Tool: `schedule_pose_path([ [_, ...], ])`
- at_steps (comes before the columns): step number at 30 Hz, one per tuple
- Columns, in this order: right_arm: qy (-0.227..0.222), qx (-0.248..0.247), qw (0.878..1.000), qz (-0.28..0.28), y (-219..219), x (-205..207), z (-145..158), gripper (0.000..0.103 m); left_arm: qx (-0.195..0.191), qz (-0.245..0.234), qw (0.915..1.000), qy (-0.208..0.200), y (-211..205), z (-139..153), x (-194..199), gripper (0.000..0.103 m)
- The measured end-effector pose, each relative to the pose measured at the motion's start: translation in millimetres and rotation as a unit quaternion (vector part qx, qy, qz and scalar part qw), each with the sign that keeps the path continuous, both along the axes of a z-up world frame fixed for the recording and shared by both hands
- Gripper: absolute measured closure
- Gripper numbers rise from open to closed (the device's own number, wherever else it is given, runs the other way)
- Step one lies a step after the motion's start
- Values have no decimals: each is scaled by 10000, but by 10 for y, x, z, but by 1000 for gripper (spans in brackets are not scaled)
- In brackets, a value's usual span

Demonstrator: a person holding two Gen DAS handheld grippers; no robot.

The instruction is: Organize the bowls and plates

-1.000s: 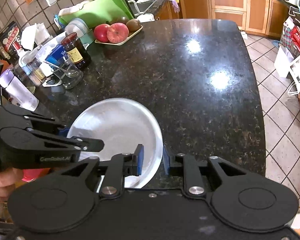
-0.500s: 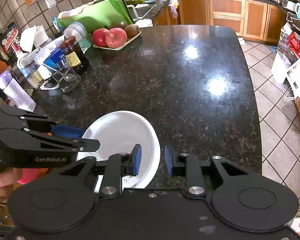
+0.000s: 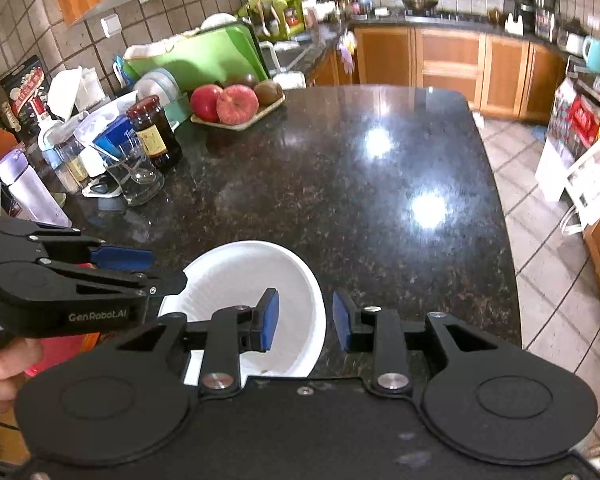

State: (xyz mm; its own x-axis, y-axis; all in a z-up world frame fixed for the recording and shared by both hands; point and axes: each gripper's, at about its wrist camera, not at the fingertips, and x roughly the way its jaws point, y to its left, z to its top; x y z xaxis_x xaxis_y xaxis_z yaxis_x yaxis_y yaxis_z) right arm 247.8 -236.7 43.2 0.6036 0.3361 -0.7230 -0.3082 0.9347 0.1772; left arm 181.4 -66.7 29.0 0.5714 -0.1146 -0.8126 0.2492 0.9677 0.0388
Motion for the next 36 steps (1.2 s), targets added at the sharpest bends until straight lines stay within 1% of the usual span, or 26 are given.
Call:
schedule_pose_path([
  [3, -196, -15, 9998, -15, 2, -76, -25, 68, -34, 73, 9999, -128, 23, -8, -47, 54],
  [5, -321, 1, 9995, -33, -4, -122, -36, 65, -70, 114, 9997, -201, 40, -13, -72, 54],
  [10, -729, 43, 9972, -140, -23, -268, -65, 53, -56, 232, 9979, -606, 71, -17, -188, 54],
  [11, -808, 30, 9966, -187, -25, -294, -74, 52, -38, 252, 9972, -696, 69, -18, -211, 53],
  [13, -916, -21, 9954, -284, -26, -328, -97, 52, -45, 317, 9958, -857, 72, -26, -260, 46],
  [15, -970, -35, 9945, -381, -38, -349, -119, 51, -111, 336, 9949, -945, 82, -40, -300, 45],
  [20, -926, 161, 9940, -550, -77, -359, -174, 51, -357, 282, 9954, -839, 123, -82, -334, 44],
  [24, -842, 407, 9931, -707, -87, -344, -213, 51, -347, 531, 9944, -850, 188, -97, -335, 44],
  [26, -785, 491, 9931, -725, -64, -336, -243, 51, -360, 606, 9936, -881, 221, -108, -358, 42],
  [27, -756, 531, 9930, -731, -61, -338, -255, 51, -378, 597, 9935, -887, 231, -111, -369, 38],
  [28, -723, 577, 9930, -737, -58, -331, -270, 51, -374, 565, 9937, -889, 232, -118, -378, 38],
  [31, -684, 606, 9932, -717, -41, -328, -298, 51, -258, 444, 9950, -862, 200, -144, -385, 38],
  [36, -707, 553, 9935, -701, -36, -333, -322, 51, -199, 262, 9958, -851, 121, -178, -409, 38],
])
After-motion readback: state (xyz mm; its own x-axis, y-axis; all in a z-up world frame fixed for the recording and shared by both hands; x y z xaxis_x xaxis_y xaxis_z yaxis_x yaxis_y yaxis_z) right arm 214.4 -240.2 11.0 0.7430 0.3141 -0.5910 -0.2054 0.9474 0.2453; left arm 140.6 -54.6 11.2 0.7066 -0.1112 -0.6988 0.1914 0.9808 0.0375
